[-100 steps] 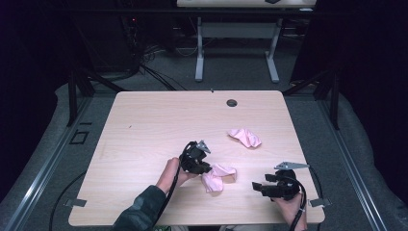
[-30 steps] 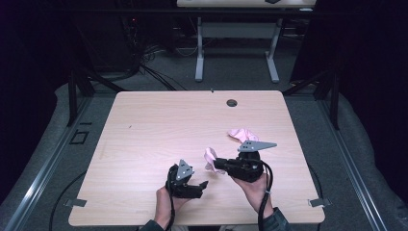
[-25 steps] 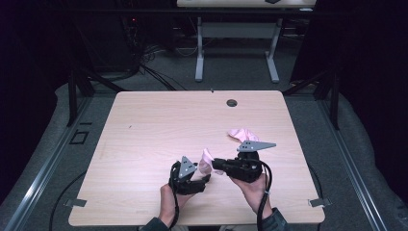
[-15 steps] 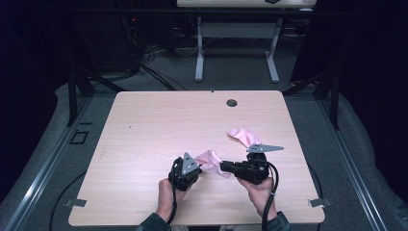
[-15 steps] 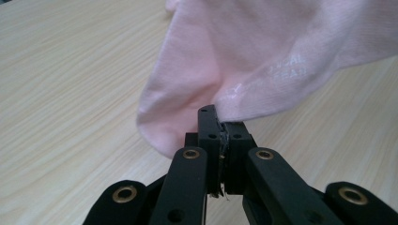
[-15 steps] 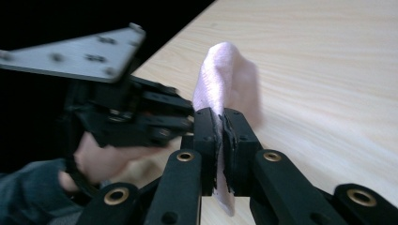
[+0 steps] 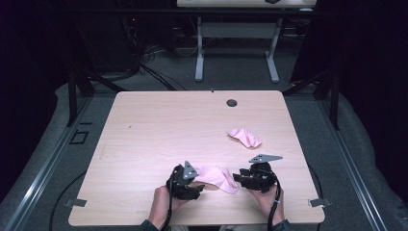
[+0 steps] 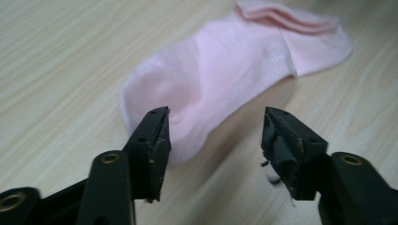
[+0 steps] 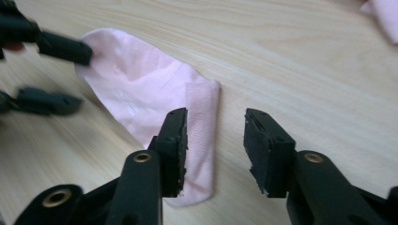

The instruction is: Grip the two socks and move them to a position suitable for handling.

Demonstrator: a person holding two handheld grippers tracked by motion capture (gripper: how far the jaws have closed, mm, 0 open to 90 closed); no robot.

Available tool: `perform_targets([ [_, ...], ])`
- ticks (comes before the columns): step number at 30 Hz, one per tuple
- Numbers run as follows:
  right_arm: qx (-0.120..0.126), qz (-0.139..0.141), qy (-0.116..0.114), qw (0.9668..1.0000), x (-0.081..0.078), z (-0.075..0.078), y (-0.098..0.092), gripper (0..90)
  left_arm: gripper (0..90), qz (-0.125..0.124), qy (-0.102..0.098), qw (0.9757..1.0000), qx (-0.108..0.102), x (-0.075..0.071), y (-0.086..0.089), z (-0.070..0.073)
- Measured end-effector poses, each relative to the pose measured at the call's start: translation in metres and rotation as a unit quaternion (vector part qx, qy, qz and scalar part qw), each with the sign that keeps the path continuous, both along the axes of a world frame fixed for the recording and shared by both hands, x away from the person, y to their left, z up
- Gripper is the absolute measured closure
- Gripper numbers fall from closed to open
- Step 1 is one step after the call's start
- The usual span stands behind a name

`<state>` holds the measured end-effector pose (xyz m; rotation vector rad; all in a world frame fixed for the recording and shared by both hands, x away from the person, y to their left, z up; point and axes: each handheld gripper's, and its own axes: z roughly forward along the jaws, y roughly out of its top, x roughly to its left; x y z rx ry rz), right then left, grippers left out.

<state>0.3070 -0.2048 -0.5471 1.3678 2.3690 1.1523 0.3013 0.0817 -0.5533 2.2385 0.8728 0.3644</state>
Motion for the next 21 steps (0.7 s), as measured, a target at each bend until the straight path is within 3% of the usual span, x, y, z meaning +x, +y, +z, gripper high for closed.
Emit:
perform_targets([
  [3, -0.018, 0.018, -0.011, 0.9996, -0.001, 0.005, 0.007, 56.6, 36.4, 0.028, 0.007, 0.9991, -0.032, 0.011, 0.018, 0.009],
  [6, -0.035, 0.037, 0.001, 0.9987, -0.002, 0.001, 0.022, 53.9, 34.2, 0.038, 0.013, 0.9974, -0.06, 0.017, 0.028, 0.016],
  [9, -0.068, 0.042, 0.01, 0.9968, 0.001, -0.012, 0.036, 52.7, 34.3, 0.043, 0.021, 0.9975, -0.053, 0.024, 0.031, 0.017],
  [11, -0.079, 0.039, 0.008, 0.996, 0.002, -0.016, 0.038, 56.2, 37.2, 0.038, 0.046, 0.9974, -0.04, 0.035, 0.026, 0.011],
  [14, -0.082, 0.038, 0.011, 0.9958, 0.003, -0.019, 0.039, 59.9, 41.0, 0.042, 0.056, 0.9972, -0.027, 0.043, 0.021, 0.005],
  [19, -0.083, 0.039, 0.009, 0.9957, 0.003, -0.018, 0.035, 74.8, 66.1, 0.037, 0.085, 0.9957, -0.004, 0.053, 0.011, -0.009],
  [21, -0.062, 0.035, 0.012, 0.9974, 0.003, -0.021, 0.032, 80.7, 83.2, 0.032, 0.089, 0.9955, -0.003, 0.052, 0.01, -0.013],
])
